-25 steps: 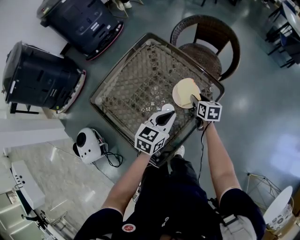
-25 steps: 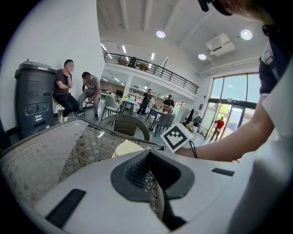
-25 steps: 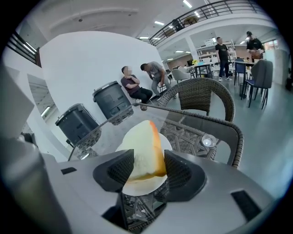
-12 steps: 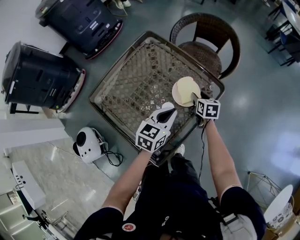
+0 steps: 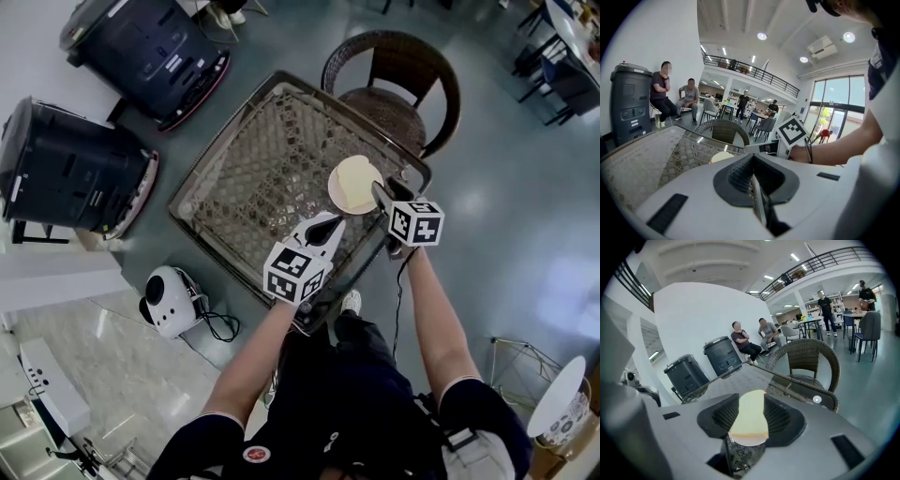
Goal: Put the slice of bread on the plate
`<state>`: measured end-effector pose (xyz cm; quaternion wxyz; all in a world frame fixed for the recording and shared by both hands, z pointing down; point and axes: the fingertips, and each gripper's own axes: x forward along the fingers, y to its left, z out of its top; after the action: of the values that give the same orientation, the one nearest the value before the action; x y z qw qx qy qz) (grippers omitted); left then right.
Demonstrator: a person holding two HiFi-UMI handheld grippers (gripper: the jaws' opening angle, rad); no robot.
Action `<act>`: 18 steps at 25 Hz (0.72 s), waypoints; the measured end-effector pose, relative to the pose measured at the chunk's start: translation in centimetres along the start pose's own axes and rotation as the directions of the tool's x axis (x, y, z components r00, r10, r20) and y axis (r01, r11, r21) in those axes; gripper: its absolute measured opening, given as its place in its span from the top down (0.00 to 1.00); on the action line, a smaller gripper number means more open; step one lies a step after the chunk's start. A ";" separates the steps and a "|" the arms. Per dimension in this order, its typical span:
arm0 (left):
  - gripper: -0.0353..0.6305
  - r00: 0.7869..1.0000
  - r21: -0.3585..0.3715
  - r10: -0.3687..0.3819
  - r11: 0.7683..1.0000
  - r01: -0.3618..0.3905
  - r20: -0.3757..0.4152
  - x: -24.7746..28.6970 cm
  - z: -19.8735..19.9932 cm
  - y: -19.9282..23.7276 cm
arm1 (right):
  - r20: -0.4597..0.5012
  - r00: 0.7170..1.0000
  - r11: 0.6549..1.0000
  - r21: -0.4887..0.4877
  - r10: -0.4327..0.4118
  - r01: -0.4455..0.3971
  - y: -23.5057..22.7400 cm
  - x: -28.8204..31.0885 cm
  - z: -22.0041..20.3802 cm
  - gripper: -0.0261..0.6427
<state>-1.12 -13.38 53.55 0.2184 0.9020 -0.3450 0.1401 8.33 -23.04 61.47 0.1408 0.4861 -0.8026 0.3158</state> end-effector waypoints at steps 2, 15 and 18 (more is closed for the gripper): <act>0.94 1.000 0.004 -0.009 1.000 0.009 0.014 -0.1 0.6 -0.5 | 0.036 0.999 1.000 -0.006 0.027 -0.027 1.1 -1.6 1.3 0.84; 0.94 0.992 0.035 -0.052 0.998 0.048 0.113 -2.0 5.6 -4.3 | 0.216 0.963 0.985 -0.089 0.163 -0.146 7.6 -11.2 7.1 0.95; 0.94 0.989 0.039 -0.060 0.998 0.056 0.134 -2.3 6.5 -5.1 | 0.236 0.953 0.978 -0.131 0.189 -0.162 9.1 -12.5 8.0 0.95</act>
<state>1.36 -11.93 45.47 0.1827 0.9228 -0.3301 0.0785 7.21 -16.55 45.34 0.0378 0.4396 -0.8702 0.2193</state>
